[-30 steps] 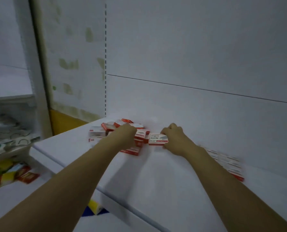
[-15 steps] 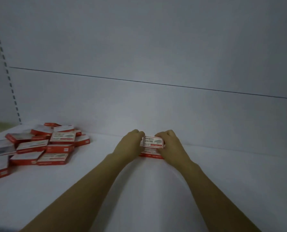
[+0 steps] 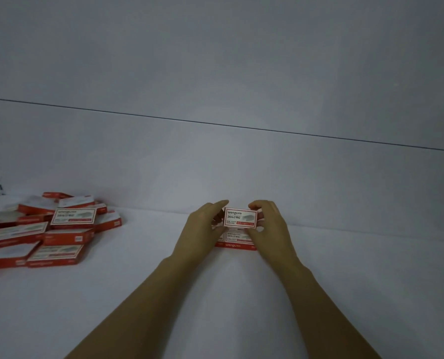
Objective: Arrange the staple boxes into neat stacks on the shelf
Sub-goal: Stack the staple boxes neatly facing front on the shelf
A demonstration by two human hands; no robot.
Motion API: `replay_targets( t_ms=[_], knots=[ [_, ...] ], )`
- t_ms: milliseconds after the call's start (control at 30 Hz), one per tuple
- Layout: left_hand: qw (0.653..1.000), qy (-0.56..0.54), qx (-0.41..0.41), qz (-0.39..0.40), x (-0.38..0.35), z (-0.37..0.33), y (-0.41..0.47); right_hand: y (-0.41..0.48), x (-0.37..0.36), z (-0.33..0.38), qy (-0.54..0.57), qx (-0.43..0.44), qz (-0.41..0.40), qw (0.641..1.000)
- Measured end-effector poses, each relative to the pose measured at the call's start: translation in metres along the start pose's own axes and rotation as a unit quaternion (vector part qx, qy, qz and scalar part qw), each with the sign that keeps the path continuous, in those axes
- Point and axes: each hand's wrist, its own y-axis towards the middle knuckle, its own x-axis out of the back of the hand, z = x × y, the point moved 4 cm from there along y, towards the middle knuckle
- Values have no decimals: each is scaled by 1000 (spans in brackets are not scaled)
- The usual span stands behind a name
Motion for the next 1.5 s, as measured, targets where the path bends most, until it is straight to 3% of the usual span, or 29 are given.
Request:
replay_targets(
  t_ms=[133, 333, 467, 600, 767, 1000, 1233, 1400, 1500],
  knots=[
    [1000, -22, 16, 2, 6, 4, 3, 4, 3, 4, 22, 5, 7, 1000],
    [989, -91, 83, 78, 14, 4, 4, 3, 21, 2, 173, -101, 118, 972],
    [955, -224, 147, 128, 17, 0, 1, -2, 31, -2, 233, -138, 127, 954],
    [918, -308, 217, 129, 15, 4, 0, -4, 23, -4, 314, -195, 137, 919],
    [906, -288, 278, 136, 12, 8, -1, -6, 11, -6, 325, -275, 145, 893],
    [893, -277, 317, 159, 10, 6, -4, -12, 8, -10, 301, -328, 143, 884],
    [877, -322, 309, 177, 9, 9, -2, -9, 11, -8, 333, -286, 136, 888],
    [856, -394, 256, 214, 13, 11, -3, -8, 22, 7, 262, -189, 97, 941],
    [879, -375, 205, 213, 11, 10, -4, -10, 22, 23, 200, -132, 75, 968]
  ],
)
